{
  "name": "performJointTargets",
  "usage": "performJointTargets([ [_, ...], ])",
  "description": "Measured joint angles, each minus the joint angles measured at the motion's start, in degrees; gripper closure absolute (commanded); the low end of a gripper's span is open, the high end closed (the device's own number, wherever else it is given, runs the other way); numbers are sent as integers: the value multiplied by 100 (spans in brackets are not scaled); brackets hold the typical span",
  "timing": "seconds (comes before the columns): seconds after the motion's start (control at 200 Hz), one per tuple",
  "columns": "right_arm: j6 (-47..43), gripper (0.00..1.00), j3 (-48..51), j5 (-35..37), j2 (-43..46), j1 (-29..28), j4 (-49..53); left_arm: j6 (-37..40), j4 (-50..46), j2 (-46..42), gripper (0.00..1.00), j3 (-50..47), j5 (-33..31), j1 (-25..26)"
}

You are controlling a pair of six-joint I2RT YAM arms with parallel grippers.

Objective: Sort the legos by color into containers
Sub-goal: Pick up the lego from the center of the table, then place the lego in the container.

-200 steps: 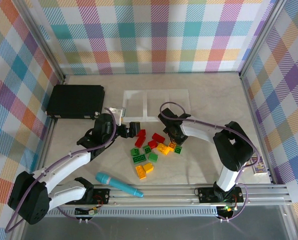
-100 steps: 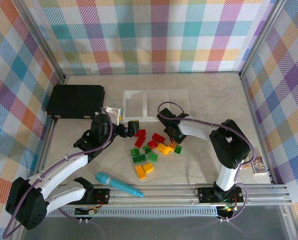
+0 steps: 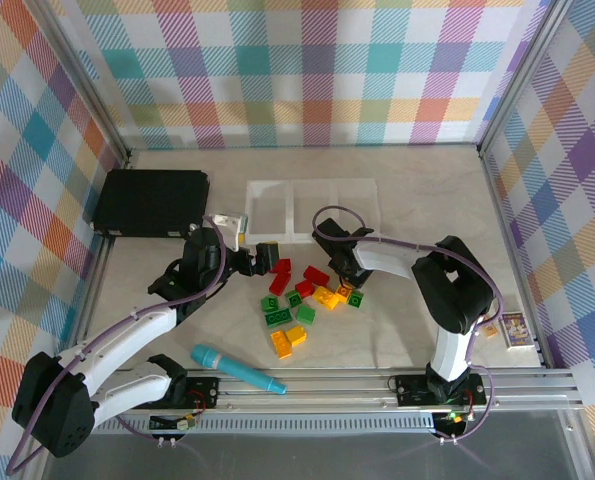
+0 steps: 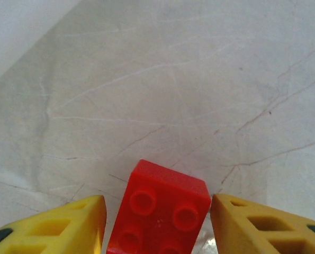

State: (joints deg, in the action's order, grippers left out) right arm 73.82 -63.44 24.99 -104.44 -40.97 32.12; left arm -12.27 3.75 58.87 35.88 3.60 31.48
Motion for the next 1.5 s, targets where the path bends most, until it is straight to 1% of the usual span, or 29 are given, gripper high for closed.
performJointTargets([
  [0.105,-190,58,0,109,2,0,-57,-20,-105,4,0,0,0,0],
  [0.245,-487,62,15,210,39,0,-203,-55,-293,37,0,44,-4,0],
  [0.36,-876,64,76,269,348,0,-319,-142,-487,61,0,118,-52,2],
  [0.54,-1602,65,61,369,1097,0,-461,-354,-682,76,1,232,-275,15],
  [0.64,-2149,65,-81,422,1429,9,-505,-470,-693,76,1,232,-413,22],
  [0.77,-2983,65,-573,391,1502,149,-570,-739,-879,74,0,293,-673,28],
  [0.87,-3622,63,-807,177,1502,483,-719,-905,-1075,76,0,420,-772,28],
  [0.98,-4210,63,-1027,-273,1329,1082,-769,-975,-1163,83,1,509,-754,28],
  [1.11,-4830,63,-1316,-673,911,1585,-815,-975,-1128,-11,0,474,-647,28],
  [1.225,-5239,63,-1523,-1058,538,1709,-811,-935,-1025,-529,1,168,-638,28],
  [1.34,-5554,62,-1733,-1362,188,1718,-800,-879,-850,-1110,0,-225,-804,28],
  [1.5,-5851,60,-2039,-1550,-269,1742,-774,-785,-833,-1456,1,-367,-1047,28],
])
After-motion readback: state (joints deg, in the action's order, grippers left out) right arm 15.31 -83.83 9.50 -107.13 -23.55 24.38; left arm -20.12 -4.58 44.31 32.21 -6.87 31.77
